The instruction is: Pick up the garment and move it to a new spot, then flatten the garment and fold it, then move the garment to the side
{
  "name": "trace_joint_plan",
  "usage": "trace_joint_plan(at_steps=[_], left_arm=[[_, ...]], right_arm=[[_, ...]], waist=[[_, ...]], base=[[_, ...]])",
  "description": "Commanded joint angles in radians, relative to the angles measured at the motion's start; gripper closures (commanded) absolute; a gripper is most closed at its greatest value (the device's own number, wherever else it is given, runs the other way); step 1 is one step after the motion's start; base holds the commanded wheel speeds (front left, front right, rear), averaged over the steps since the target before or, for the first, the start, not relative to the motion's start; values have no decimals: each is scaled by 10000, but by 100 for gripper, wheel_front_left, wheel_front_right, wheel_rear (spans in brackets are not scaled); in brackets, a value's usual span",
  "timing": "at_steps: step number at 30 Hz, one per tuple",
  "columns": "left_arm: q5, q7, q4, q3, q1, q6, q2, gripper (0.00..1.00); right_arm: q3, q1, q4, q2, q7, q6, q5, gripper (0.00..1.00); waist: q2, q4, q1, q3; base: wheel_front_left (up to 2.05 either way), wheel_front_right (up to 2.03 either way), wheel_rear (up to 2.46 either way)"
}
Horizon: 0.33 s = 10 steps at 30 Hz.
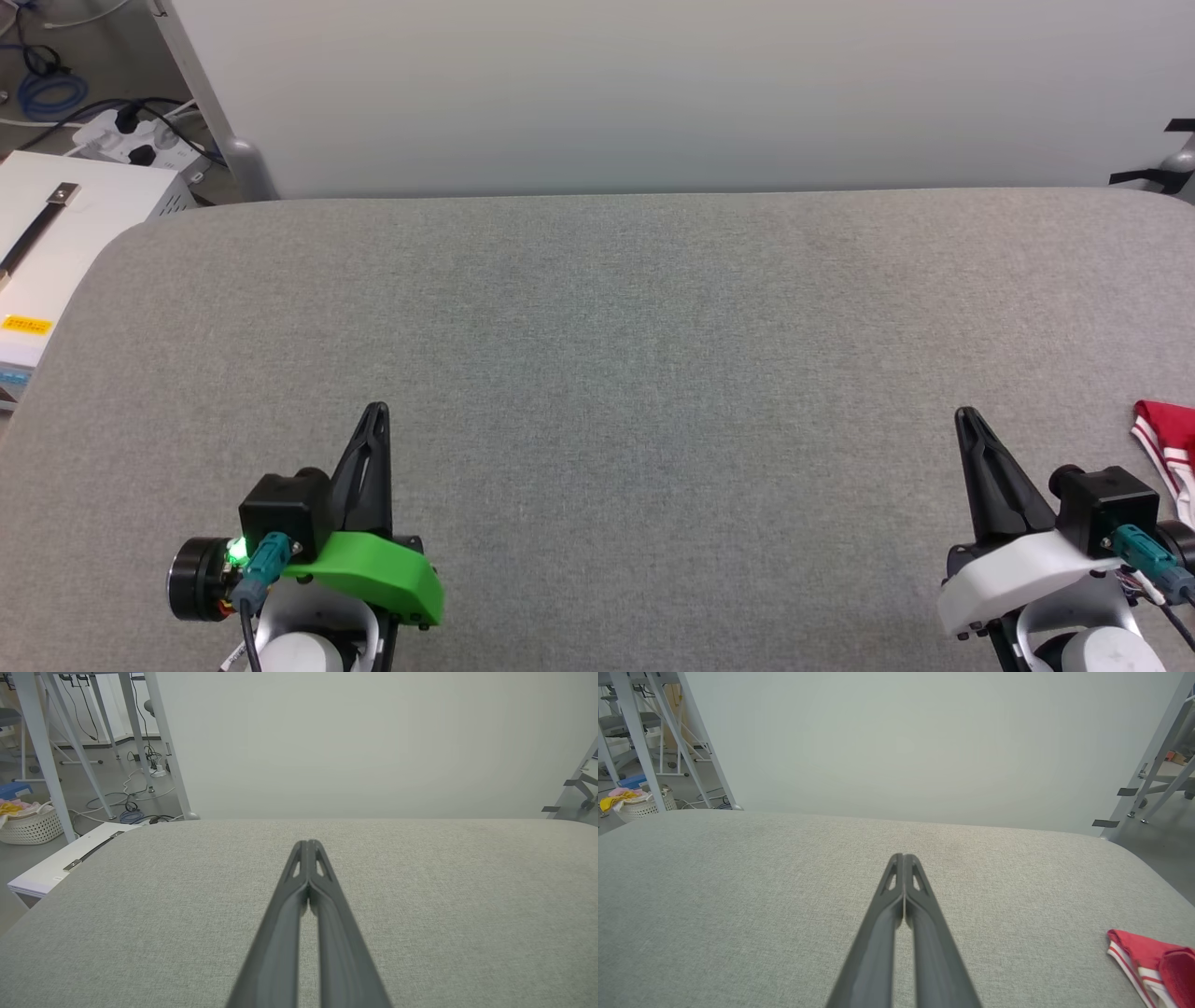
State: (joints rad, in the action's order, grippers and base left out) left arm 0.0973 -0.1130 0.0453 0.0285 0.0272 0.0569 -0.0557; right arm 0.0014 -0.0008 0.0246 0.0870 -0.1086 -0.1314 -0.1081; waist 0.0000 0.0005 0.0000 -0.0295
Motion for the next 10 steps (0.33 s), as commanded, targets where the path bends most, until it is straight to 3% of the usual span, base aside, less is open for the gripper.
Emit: trace_joint_plan(at_steps=[1,10], left_arm=[[-99,51,-68,-33,-154,-68,31,100],[-243,229,-131,-75,-174,-151,35,100]], right_arm=[[-7,5,-69,-34,60,4,97,100],[-9,5,-98,-89,229,5,260,100]], waist=[[0,0,0,8],[0,-1,0,55]], base=[[0,0,0],[0,0,0]])
